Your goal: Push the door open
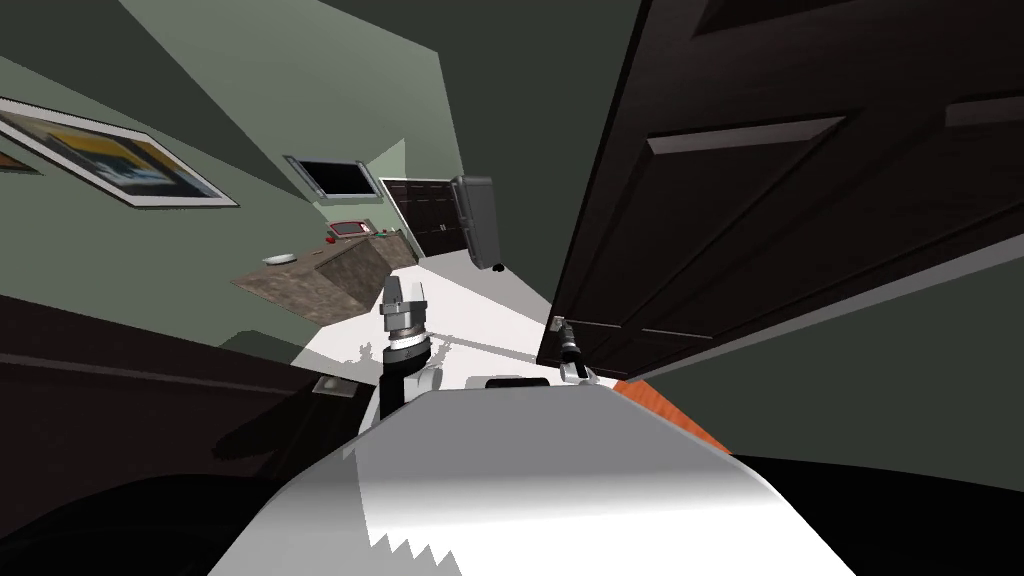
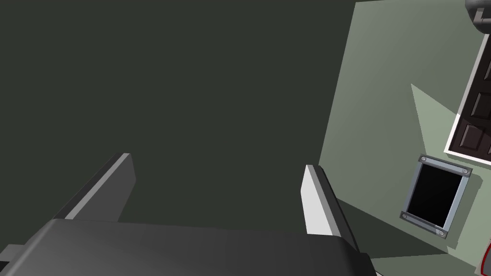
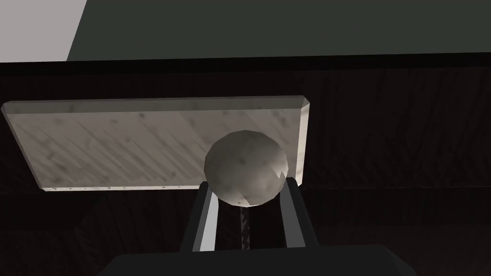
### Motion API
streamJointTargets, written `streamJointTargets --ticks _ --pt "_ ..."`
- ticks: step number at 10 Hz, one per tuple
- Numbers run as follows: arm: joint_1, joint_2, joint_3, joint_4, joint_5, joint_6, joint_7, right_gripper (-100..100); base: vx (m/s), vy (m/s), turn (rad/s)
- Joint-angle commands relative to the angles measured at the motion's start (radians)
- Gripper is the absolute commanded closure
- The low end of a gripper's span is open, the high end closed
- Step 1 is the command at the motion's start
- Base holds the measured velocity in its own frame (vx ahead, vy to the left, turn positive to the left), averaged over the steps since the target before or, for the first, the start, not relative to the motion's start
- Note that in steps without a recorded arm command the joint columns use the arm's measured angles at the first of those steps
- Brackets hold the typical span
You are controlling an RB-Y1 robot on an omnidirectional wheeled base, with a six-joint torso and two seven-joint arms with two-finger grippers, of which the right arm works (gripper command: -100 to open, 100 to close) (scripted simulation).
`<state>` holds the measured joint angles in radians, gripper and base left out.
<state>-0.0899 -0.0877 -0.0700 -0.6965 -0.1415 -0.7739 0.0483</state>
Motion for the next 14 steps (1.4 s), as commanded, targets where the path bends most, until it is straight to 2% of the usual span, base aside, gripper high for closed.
streamJointTargets --ticks 1,2,3,9,10,14 --pt "-0.018 -0.012 -0.025 0.026 -0.012 -0.019 0.004 100 0.158 0.047 -0.057" --pt "-0.019 -0.014 -0.037 0.028 -0.018 -0.019 0.007 100 0.175 0.042 -0.092" --pt "-0.026 -0.002 -0.028 0.041 -0.015 -0.021 0.009 -100 -0.046 0.064 -0.063" --pt "-0.031 0.018 -0.028 0.026 -0.020 -0.006 0.008 -100 -0.226 0.099 -0.038" --pt "-0.031 0.015 -0.028 0.031 -0.019 -0.011 0.008 -100 -0.093 0.046 -0.014" --pt "-0.025 0.008 -0.036 0.036 -0.025 -0.029 0.011 -100 0.205 -0.031 0.032"
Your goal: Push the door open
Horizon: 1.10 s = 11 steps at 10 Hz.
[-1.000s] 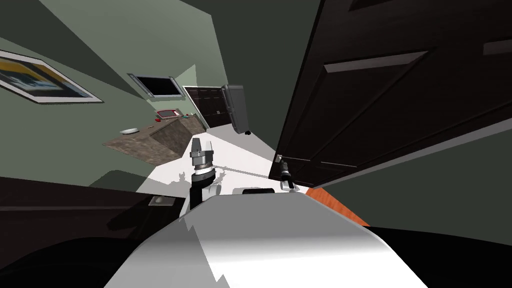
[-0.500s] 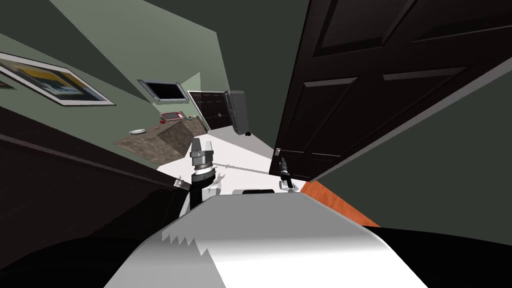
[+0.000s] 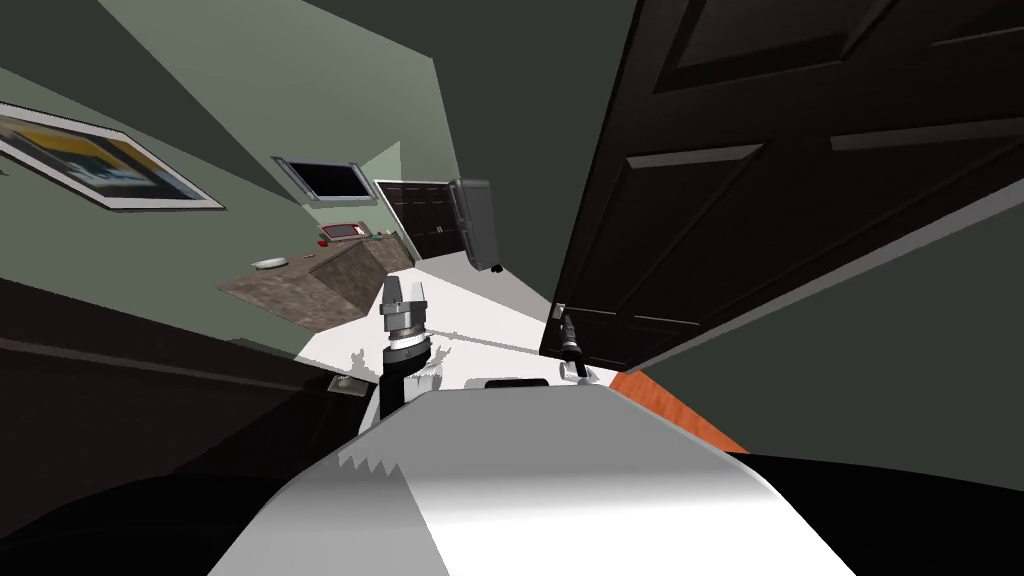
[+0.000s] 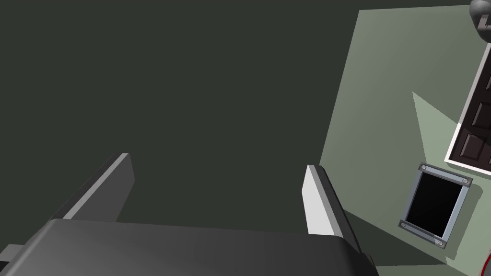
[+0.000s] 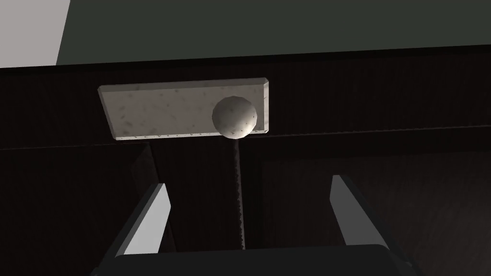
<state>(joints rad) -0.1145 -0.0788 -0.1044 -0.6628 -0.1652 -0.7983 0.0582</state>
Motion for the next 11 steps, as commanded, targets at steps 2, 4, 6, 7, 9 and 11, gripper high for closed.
streamJointTargets --ticks 2,4,6,7,9,11 --pt "0.002 0.001 -0.006 0.005 -0.004 -0.014 0.003 -100 0.260 -0.058 0.047" --pt "0.005 0.006 -0.010 0.008 -0.006 -0.023 0.004 -100 0.270 -0.068 0.038" --pt "0.003 0.004 -0.009 0.008 -0.006 -0.020 0.003 100 0.038 -0.006 0.001" --pt "0.003 0.004 -0.009 0.008 -0.006 -0.020 0.003 100 -0.033 0.005 0.007" --pt "0.003 0.004 -0.009 0.008 -0.006 -0.020 0.003 100 -0.020 0.003 0.000" --pt "0.003 0.004 -0.009 0.008 -0.006 -0.020 0.003 100 -0.005 0.002 -0.001"
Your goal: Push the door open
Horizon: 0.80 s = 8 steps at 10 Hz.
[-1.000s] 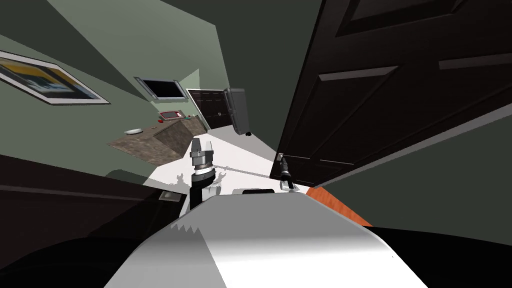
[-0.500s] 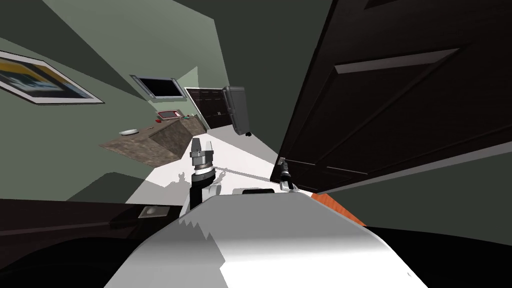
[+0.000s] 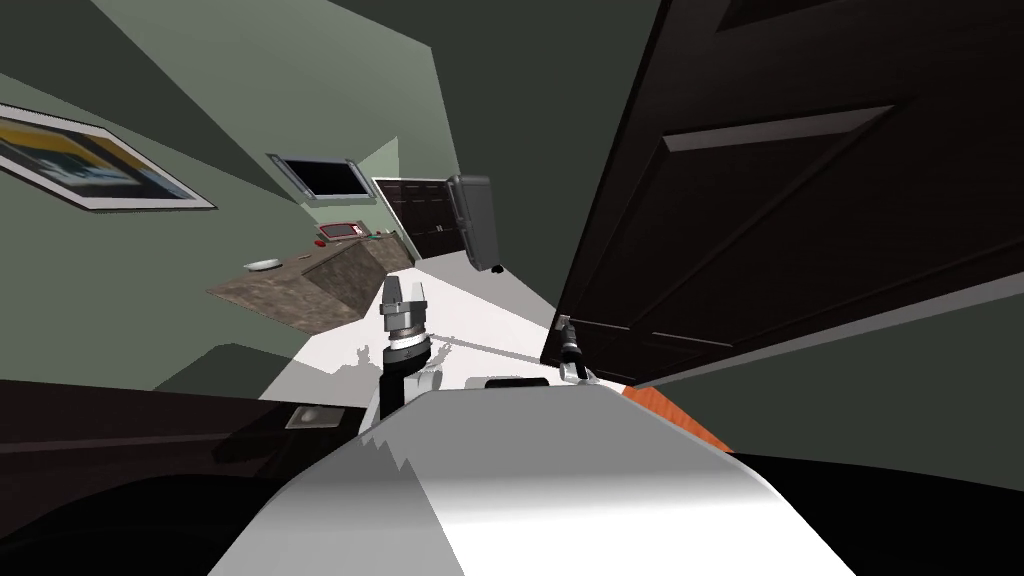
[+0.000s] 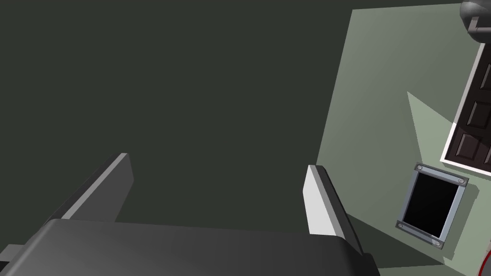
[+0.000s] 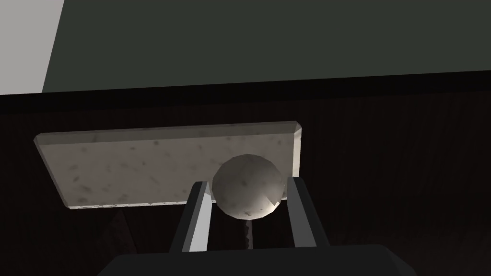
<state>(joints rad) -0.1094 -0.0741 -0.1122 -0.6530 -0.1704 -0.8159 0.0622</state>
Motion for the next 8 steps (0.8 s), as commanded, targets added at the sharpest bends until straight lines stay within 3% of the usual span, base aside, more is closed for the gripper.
streamJointTargets --ticks 1,8 --pt "-0.001 -0.005 -0.014 0.000 -0.009 0.002 0.005 100 0.109 0.038 -0.032" --pt "-0.006 -0.023 -0.091 0.003 -0.057 0.016 0.032 100 0.206 0.043 -0.061"
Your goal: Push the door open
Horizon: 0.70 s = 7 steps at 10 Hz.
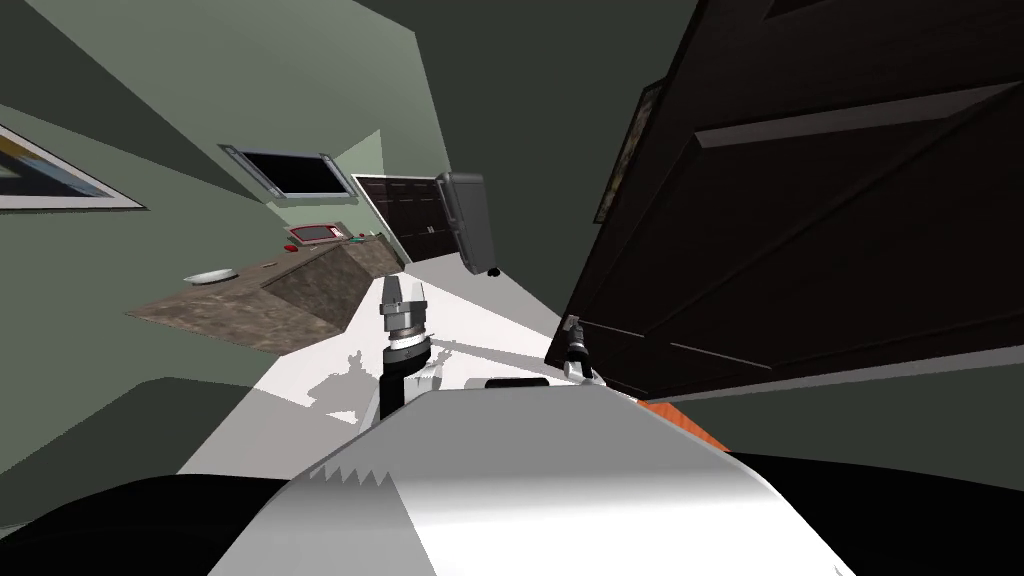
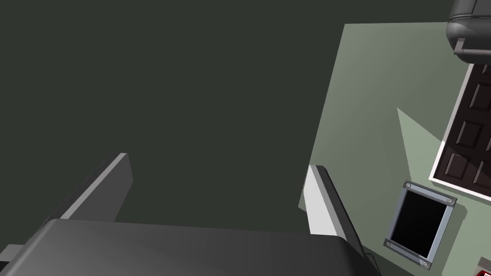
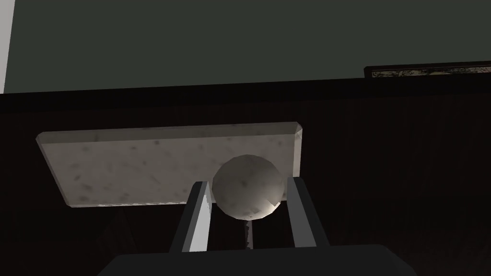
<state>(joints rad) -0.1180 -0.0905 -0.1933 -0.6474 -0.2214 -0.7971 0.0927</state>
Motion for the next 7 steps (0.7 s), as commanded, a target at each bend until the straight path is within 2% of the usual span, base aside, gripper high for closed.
streamJointTargets --ticks 1,5,6,7 --pt "0.001 -0.008 -0.022 -0.002 -0.013 -0.001 0.005 100 0.205 0.059 -0.089" --pt "-0.001 -0.010 -0.055 -0.001 -0.033 0.005 0.016 100 0.156 0.048 -0.050" --pt "0.013 -0.004 -0.048 -0.017 -0.029 0.014 0.017 100 0.071 0.021 -0.030" --pt "0.015 -0.009 -0.067 -0.018 -0.041 0.013 0.024 100 0.160 0.021 -0.046"
